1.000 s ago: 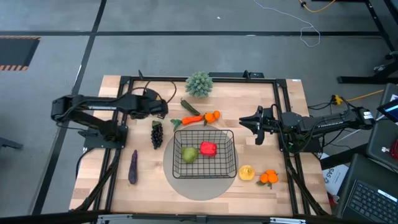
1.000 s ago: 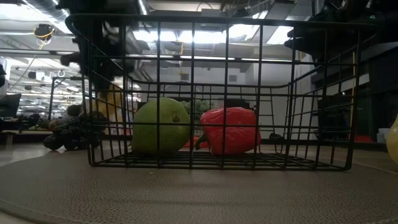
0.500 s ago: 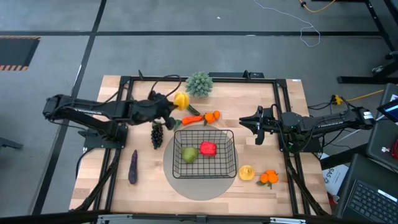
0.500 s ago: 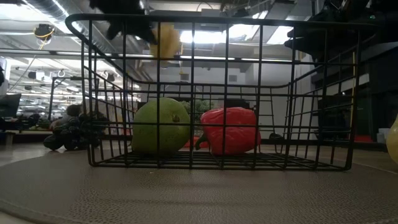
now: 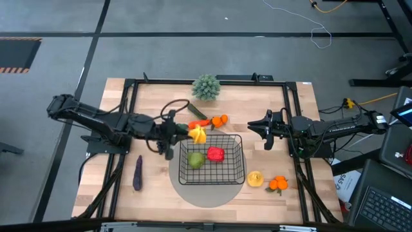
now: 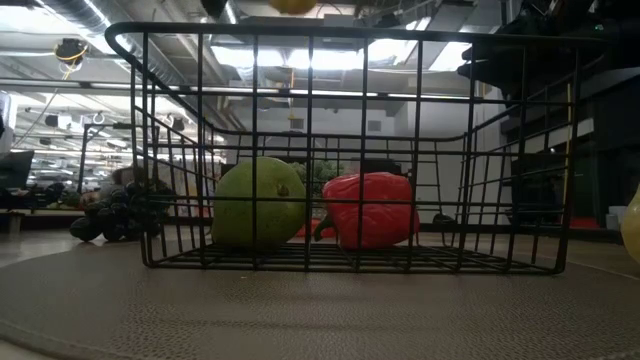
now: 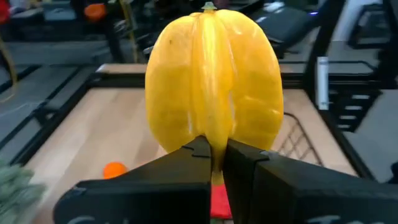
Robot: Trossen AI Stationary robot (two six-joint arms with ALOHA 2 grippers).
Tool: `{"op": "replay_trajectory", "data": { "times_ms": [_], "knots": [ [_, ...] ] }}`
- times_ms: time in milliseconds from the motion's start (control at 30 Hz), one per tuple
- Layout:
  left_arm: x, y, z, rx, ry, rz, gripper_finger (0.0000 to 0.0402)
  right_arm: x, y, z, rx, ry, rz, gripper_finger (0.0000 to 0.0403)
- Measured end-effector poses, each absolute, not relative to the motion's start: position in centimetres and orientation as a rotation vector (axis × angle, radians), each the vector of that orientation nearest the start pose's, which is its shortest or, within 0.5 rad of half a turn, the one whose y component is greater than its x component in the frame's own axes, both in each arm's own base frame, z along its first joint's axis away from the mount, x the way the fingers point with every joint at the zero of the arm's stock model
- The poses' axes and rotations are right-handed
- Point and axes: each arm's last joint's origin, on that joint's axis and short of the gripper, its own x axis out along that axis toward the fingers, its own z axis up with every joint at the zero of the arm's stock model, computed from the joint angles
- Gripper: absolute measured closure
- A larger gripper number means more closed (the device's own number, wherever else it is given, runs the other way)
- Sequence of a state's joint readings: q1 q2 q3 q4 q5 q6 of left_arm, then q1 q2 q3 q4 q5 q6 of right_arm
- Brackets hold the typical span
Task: Build produce basket
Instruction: Put the yellow star fruit into the black wire basket
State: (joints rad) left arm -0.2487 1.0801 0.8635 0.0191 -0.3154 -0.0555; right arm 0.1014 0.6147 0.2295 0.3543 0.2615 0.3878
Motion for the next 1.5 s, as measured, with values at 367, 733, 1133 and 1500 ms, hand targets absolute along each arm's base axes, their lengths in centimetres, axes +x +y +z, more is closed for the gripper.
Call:
{"op": "replay_trajectory", "data": {
  "times_ms": [367,733,1133,1500],
  "knots": [
    [23.3,-6.4,32.3,0.02,0.191,0.013,0.04,15.0,0.8,21.6,0.382,-0.001,-0.164,0.0306],
    [25.2,-7.5,29.9,0.032,0.296,-0.125,0.04,15.0,0.8,21.6,0.382,-0.001,-0.164,0.0306],
    [28.1,-7.2,28.4,0.003,0.262,-0.169,0.0398,15.0,0.8,21.6,0.381,-0.002,-0.164,0.0306],
    [30.2,-6.9,27.3,-0.033,0.202,-0.292,0.0396,15.0,0.8,21.6,0.381,-0.002,-0.164,0.0306]
  ]
}}
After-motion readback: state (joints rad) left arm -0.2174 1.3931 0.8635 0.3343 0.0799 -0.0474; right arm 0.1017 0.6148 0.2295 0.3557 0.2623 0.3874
